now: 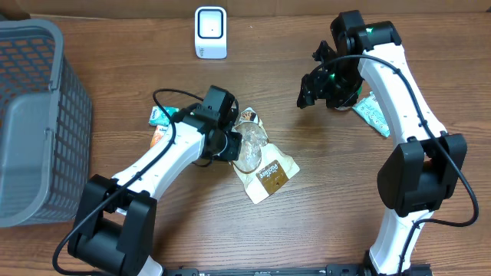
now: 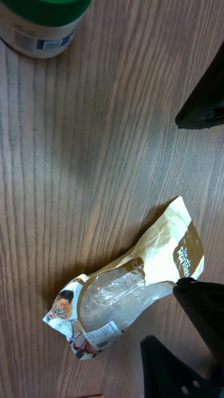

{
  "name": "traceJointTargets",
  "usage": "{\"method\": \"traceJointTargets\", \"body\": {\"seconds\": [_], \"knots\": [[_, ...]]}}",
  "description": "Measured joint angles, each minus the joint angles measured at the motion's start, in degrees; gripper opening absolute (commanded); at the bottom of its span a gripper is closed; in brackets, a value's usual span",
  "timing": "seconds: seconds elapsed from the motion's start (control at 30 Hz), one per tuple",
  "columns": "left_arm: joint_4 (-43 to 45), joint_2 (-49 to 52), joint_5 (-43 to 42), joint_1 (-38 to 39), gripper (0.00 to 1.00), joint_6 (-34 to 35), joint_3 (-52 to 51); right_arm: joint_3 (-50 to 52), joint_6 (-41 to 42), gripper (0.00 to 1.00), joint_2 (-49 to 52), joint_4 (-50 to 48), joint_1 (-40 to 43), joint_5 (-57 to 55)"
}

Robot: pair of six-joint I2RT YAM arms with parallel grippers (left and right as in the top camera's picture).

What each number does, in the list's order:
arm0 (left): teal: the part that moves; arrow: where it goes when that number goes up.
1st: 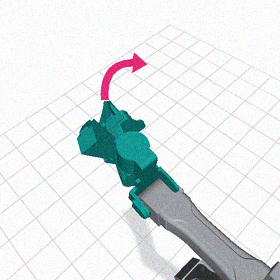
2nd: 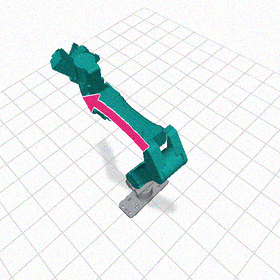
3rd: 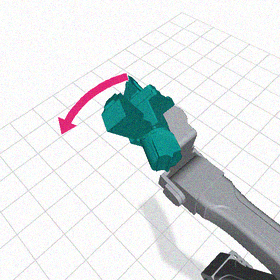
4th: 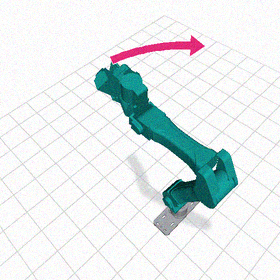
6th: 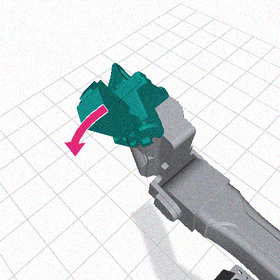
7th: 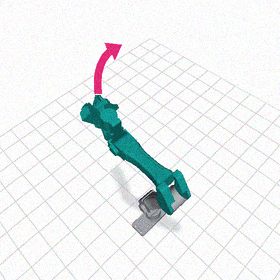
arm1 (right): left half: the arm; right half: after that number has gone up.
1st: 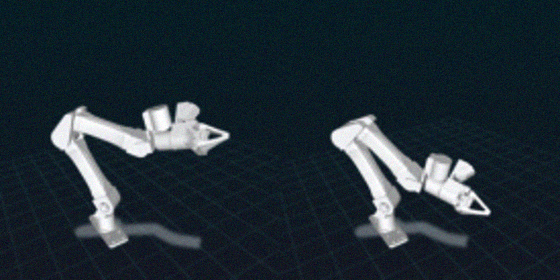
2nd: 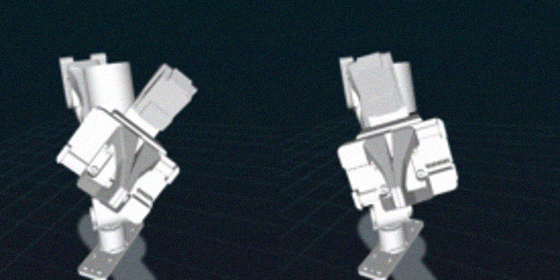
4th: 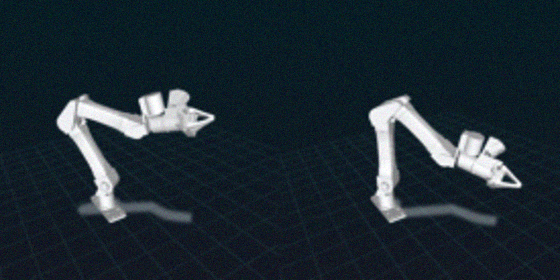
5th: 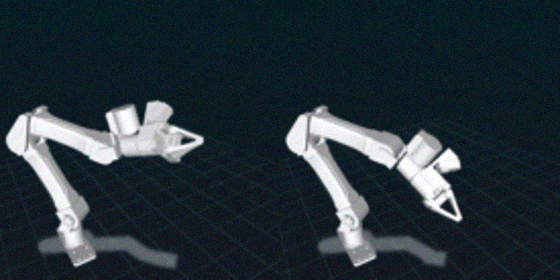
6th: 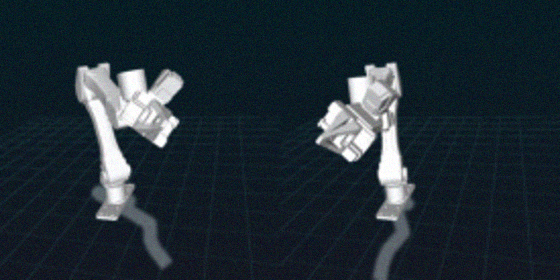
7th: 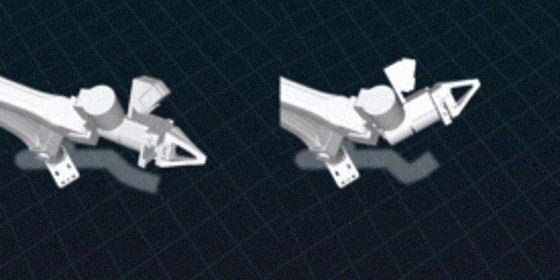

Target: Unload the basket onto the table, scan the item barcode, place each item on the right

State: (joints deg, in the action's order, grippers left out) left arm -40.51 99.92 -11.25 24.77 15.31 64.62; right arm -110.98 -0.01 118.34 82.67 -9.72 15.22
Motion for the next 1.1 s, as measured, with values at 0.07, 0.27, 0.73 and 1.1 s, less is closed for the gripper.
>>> {"method": "traceJointTargets", "body": {"seconds": [0.07,0.27,0.73,1.1], "knots": [[2.36,0.0,-0.39,0.0,0.04,-0.02,-1.44,0.0,-0.02,0.75,0.0,0.07,0.0,0.0],[6.45,0.0,-0.5,0.0,0.04,-1.14,-3.56,0.0,-0.02,0.75,0.0,0.28,-0.02,1.11],[14.34,5.97,1.92,-0.42,0.04,-4.85,-3.8,0.0,0.0,0.74,0.0,1.31,-0.02,2.4],[15.54,6.23,1.49,-7.5,0.04,-8.28,-1.29,1.25,0.02,0.75,0.0,0.76,-0.02,3.23]]}}
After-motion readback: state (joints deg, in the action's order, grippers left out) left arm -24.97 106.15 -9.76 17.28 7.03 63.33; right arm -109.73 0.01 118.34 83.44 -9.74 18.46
